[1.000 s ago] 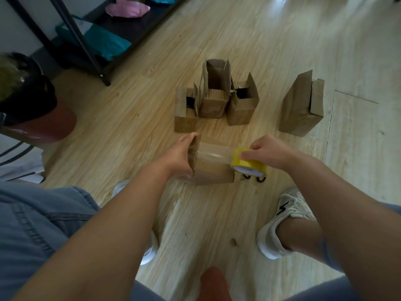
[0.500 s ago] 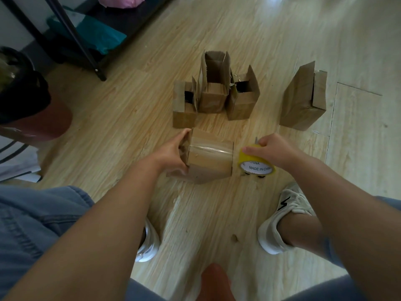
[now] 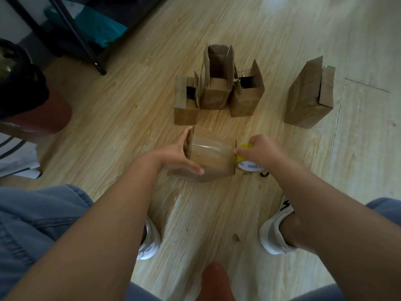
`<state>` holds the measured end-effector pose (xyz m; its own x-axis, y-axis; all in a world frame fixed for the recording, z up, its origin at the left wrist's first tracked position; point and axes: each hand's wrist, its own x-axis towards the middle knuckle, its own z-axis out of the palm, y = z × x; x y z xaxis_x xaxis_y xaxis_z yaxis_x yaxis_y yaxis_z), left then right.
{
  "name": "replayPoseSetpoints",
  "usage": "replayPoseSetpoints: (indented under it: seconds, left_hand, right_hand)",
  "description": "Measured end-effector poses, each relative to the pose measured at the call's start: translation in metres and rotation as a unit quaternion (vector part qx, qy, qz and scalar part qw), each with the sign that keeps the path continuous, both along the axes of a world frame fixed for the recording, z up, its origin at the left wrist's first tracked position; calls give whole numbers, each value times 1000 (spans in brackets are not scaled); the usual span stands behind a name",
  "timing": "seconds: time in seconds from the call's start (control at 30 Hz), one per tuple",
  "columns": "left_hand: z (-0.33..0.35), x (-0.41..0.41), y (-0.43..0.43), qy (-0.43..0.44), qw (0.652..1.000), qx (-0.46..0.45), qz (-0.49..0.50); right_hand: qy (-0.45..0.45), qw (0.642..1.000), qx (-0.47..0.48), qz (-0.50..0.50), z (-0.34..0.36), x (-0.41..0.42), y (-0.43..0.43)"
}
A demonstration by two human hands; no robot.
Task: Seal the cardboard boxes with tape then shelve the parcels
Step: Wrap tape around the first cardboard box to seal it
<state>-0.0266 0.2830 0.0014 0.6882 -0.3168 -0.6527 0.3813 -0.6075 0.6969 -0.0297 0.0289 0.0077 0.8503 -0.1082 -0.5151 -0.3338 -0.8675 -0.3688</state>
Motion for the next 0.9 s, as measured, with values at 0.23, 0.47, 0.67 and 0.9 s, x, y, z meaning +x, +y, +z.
replayPoseSetpoints:
  seconds: [0.23,0.47,0.67,0.9]
  left_hand:
    - [-5,-10,-26,-147,978,77,125]
    - [-7,-23,-48,-374,866,317,-94]
    - [-26,-31,-48,-346,840,397,-133]
    - [-39,-22,-1,-305,886,335,-96]
  right_hand:
    - [-16,1000,-2,0,8,-7,13]
    - [-22,1000,10,-20,10,-15,24]
    - [-9,997,66,-37,6,-19,21]
    - [-11,993,113,-40,-6,-8,57]
